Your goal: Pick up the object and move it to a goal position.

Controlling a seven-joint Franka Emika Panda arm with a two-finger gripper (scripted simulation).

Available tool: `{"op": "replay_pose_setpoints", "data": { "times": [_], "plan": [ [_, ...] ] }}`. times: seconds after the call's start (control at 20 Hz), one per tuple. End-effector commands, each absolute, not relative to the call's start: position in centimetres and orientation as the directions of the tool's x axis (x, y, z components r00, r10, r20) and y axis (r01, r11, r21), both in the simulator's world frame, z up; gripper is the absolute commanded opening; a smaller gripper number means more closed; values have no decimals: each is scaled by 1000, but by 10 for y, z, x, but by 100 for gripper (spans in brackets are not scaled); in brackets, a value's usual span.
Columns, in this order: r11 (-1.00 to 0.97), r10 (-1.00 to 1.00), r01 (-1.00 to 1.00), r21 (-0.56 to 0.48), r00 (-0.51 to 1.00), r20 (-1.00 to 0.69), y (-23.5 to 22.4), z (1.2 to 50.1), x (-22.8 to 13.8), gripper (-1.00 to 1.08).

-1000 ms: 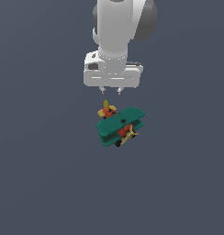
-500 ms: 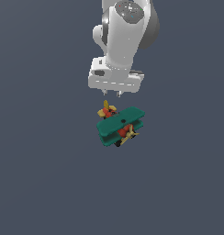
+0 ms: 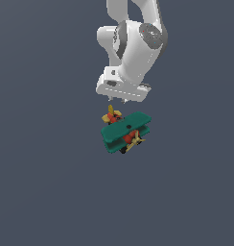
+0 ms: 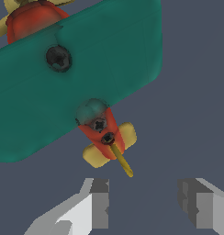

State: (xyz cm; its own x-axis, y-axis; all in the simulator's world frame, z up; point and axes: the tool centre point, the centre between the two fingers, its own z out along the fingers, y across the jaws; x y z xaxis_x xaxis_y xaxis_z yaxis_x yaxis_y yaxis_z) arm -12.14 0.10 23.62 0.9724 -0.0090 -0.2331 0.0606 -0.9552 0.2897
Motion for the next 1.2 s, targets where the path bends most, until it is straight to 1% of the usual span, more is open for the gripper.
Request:
{"op": "replay_pose_setpoints", "data": {
  "times": [0.0, 0.55, 1.15],
  "plan": [
    [-942, -11, 74, 328, 968, -250, 1, 230, -127, 28],
    [-863, -20, 135, 487, 954, -300, -2, 205, -147, 28],
    [-738, -16, 202, 644, 949, -316, -6, 186, -163, 28]
  ]
}}
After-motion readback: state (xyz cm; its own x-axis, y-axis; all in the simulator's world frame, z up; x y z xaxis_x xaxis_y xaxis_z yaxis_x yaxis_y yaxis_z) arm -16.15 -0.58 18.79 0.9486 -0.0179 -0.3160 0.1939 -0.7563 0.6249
